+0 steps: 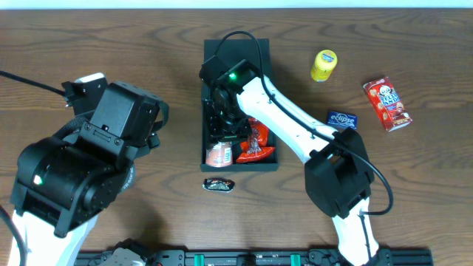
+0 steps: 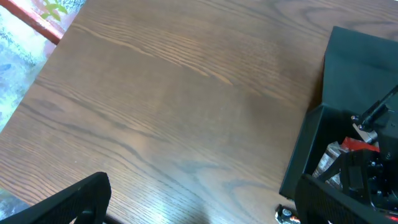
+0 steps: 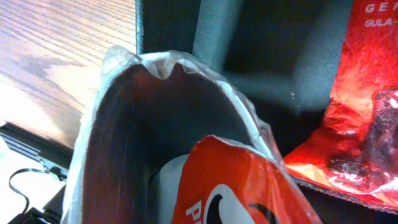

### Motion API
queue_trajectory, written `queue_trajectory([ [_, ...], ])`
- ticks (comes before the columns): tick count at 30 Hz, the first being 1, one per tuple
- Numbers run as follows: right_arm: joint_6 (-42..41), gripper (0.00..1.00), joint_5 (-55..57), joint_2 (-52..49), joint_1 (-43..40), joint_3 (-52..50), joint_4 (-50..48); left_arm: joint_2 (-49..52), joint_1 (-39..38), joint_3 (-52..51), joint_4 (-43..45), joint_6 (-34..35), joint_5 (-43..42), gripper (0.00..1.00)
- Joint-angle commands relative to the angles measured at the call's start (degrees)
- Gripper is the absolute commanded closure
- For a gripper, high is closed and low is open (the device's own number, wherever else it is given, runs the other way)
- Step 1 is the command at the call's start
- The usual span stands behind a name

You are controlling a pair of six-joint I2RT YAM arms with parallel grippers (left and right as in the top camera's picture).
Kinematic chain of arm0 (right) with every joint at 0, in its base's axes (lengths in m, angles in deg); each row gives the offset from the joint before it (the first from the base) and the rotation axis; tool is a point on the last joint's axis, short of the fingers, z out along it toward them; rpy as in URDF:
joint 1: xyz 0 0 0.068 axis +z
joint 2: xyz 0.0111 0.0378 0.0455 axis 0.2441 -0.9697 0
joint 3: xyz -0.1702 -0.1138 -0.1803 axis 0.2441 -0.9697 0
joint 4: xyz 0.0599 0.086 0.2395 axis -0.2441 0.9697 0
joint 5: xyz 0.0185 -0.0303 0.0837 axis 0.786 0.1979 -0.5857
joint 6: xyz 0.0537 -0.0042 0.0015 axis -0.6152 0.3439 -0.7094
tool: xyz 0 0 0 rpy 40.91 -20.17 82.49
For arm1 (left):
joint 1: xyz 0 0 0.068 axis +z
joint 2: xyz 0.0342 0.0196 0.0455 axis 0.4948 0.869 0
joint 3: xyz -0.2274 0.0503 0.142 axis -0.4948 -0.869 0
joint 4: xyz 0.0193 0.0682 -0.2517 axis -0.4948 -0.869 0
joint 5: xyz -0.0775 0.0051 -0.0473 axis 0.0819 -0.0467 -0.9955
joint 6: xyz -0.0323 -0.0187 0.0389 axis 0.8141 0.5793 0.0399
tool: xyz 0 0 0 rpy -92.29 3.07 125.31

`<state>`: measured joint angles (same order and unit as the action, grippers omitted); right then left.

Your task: Pack container

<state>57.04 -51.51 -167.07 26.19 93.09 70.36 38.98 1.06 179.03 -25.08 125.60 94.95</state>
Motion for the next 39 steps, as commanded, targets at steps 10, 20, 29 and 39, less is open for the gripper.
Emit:
queue_trajectory([
  [10, -0.66, 0.99, -0.09, -4.44, 0.70, 1.27, -0.74, 0.02, 0.24, 0.07, -0.90, -0.20, 0.24, 0.05],
  [20, -0.61, 0.85, 0.09, -4.83, 1.16, 1.27, -1.44, 0.02, 0.24, 0.07, -0.90, -0.20, 0.52, 0.05],
  [29, 0.94, 0.28, 0.09, -4.83, 1.57, 1.27, -1.36, 0.02, 0.24, 0.07, -0.87, -0.20, 0.68, 0.05],
  [39, 1.36, 0.01, 0.13, -4.42, 2.05, 3.72, -0.70, 0.02, 0.24, 0.07, -0.87, -0.20, 0.68, 0.05],
])
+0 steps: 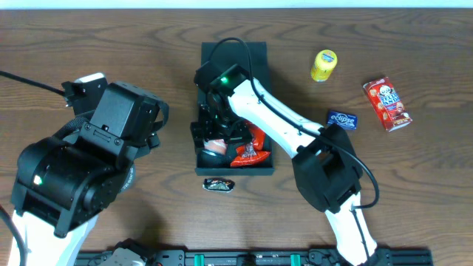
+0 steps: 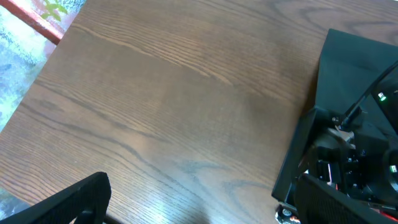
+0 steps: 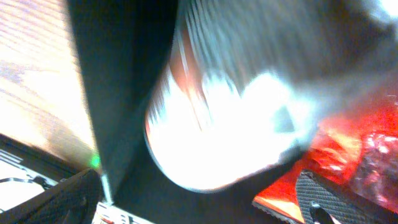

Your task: Pack container

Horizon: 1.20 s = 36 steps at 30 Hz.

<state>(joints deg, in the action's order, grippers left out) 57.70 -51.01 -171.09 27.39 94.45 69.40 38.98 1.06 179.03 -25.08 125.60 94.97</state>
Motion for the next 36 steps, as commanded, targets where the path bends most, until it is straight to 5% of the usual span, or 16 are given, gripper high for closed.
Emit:
queue_trajectory([
  [1, 0.76, 0.01, -0.37, -0.13, 0.83, 3.08, 0.48, 0.02, 0.24, 0.07, -0.87, -0.20, 0.66, 0.05],
  [12, 2.64, 0.01, 15.19, 0.20, 0.79, 11.67, 3.02, 0.02, 0.24, 0.07, -0.87, -0.20, 0.66, 0.05],
  [18, 15.43, 0.01, 13.44, 0.20, 1.51, 11.67, -0.81, 0.02, 0.24, 0.07, -0.87, -0.20, 0.63, 0.05],
  [26, 42.40, 0.01, 14.56, 0.20, 0.90, 11.67, -0.22, 0.02, 0.24, 0.07, -0.87, -0.20, 0.44, 0.05],
  [36, 48.46, 0.01, 13.70, -0.66, -0.11, 11.65, -3.02, 0.02, 0.24, 0.07, -0.87, -0.17, 0.42, 0.05],
])
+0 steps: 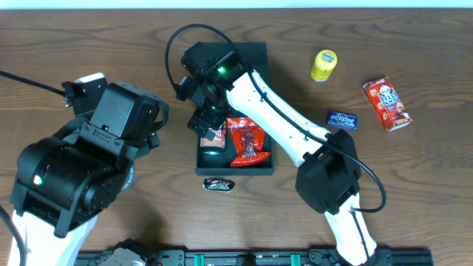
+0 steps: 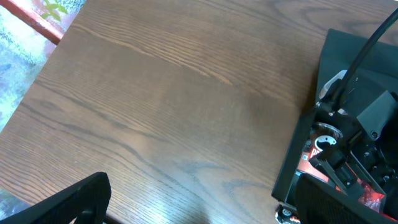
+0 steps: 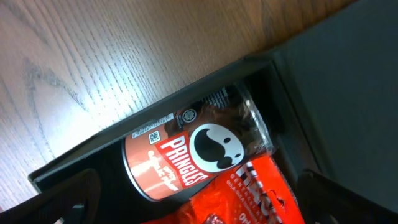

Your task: Pack container

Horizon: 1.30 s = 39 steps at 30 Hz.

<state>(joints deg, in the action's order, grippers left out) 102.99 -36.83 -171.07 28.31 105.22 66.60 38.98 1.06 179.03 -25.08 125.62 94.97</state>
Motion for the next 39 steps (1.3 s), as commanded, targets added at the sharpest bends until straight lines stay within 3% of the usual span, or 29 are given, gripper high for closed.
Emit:
queue_trajectory([
  [1, 3.85, 0.01, -1.75, -1.01, -1.20, 0.87, -0.28, 0.02, 0.24, 0.07, -0.85, -0.20, 0.42, 0.05],
  [4, 6.78, 0.01, -7.61, -2.19, -2.16, 0.87, -0.20, 0.02, 0.24, 0.07, -0.83, -0.20, 0.42, 0.05],
  [19, 7.89, 0.01, -8.00, -6.32, -3.15, 0.87, -1.95, 0.02, 0.24, 0.07, -0.70, -0.20, 0.42, 0.05],
  [29, 7.89, 0.01, -8.28, -6.32, -2.95, 0.87, 5.75, 0.02, 0.24, 0.07, -0.70, -0.20, 0.44, 0.05],
  [39, 8.55, 0.01, -14.21, -6.32, -1.09, 0.87, 6.32, 0.02, 0.24, 0.07, -0.70, -0.22, 0.44, 0.05],
])
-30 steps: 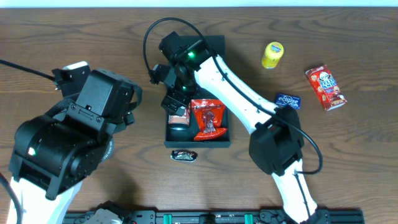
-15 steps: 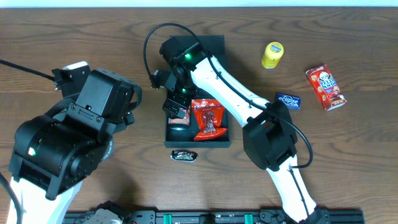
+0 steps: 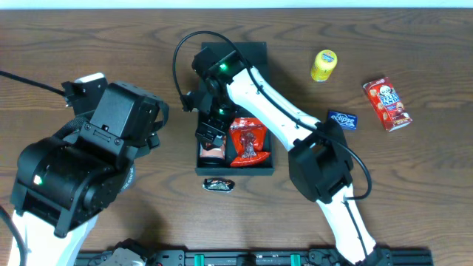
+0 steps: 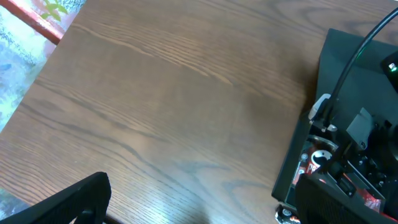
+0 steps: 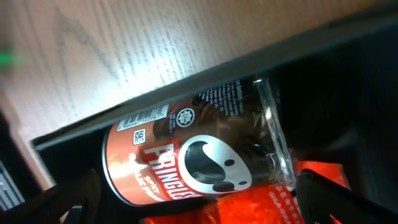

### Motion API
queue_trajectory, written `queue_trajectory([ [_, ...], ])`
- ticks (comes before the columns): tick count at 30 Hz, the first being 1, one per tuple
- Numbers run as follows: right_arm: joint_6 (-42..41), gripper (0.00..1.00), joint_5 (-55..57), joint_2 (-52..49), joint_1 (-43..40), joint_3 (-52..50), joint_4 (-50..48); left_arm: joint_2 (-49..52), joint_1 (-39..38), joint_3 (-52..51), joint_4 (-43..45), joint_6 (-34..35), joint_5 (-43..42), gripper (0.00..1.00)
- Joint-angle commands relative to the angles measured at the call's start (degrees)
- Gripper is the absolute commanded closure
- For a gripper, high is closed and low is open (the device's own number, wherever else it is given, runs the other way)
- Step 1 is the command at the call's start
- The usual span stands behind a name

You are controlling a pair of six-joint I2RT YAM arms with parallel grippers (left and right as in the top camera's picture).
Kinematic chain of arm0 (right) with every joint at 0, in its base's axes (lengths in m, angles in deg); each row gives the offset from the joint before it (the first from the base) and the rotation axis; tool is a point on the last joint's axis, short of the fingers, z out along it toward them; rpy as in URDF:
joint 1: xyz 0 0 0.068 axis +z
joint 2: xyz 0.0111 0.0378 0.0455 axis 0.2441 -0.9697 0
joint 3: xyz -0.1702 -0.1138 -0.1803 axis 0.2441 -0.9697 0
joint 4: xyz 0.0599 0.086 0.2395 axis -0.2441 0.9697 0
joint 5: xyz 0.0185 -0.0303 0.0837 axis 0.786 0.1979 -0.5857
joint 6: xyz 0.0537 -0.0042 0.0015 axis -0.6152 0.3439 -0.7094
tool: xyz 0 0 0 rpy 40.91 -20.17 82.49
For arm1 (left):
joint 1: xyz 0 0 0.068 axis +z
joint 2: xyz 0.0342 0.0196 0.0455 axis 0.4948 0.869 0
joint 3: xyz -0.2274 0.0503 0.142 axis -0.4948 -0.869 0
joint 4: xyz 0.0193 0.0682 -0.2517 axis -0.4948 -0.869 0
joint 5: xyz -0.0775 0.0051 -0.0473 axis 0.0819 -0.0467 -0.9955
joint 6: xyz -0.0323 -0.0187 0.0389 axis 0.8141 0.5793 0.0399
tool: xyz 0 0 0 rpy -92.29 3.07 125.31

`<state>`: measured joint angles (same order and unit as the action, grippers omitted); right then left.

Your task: Pack container

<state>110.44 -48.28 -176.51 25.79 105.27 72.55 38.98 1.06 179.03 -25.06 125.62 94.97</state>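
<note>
A black container (image 3: 251, 55) stands mid-table. In its near left part a red Pringles can (image 3: 214, 150) lies on its side beside a red snack packet (image 3: 250, 140). My right gripper (image 3: 210, 124) hangs open just above the can (image 5: 186, 163), which fills the right wrist view. Its fingers (image 5: 68, 200) stand wide apart on either side and touch nothing. My left gripper (image 4: 202, 205) is open over bare wood, left of the container (image 4: 351, 68).
A small dark wrapped sweet (image 3: 219, 185) lies on the table before the container. To the right are a yellow bottle (image 3: 323, 65), a blue Eclipse pack (image 3: 342, 119) and a red snack box (image 3: 386, 103). The bulky left arm (image 3: 81, 170) fills the near left.
My right gripper has shifted a little to the right and now sits closer over the Pringles can, still open. The can, packet and left arm have not moved.
At first the Pringles can sat close against my right wrist camera, inside the container. Then the view blurred, with the can low in the box, which had shifted slightly left. Later the can lay released in the container with my gripper open above it, as now.
</note>
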Motion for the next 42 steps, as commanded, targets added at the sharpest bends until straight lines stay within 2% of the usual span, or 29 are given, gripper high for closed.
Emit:
queue_trajectory([
  [1, 1.11, 0.01, -2.75, -0.87, 1.88, 0.83, 0.72, 0.02, 0.24, 0.07, -0.72, -0.22, 0.44, 0.05],
  [12, 1.05, 0.01, -2.54, -0.87, 3.93, 0.83, 5.11, 0.02, 0.24, 0.07, -0.74, -0.22, 0.42, 0.05],
  [16, 0.35, 0.01, -2.54, -0.39, 3.30, 0.90, 3.56, 0.02, 0.24, 0.07, -0.68, -0.20, 0.44, 0.05],
  [24, -1.62, 0.01, -2.51, 5.60, 1.81, 3.52, 2.51, 0.02, 0.24, 0.07, -0.15, -0.20, 0.48, 0.05],
  [27, -6.32, 0.01, -1.14, 10.12, 0.72, 3.91, 2.38, 0.02, 0.24, 0.07, -0.17, -0.22, 0.66, 0.05],
  [33, -25.38, 0.01, 12.52, 19.15, -5.07, 3.89, 4.50, 0.02, 0.24, 0.07, -0.52, -0.22, 0.68, 0.05],
  [36, -27.96, 0.01, 12.50, 22.51, -9.09, 3.87, 7.08, 0.02, 0.24, 0.07, -0.52, -0.22, 0.68, 0.05],
  [42, -26.60, 0.01, 13.49, 27.47, -14.80, 3.50, 13.03, 0.02, 0.24, 0.07, -0.52, -0.20, 0.63, 0.05],
])
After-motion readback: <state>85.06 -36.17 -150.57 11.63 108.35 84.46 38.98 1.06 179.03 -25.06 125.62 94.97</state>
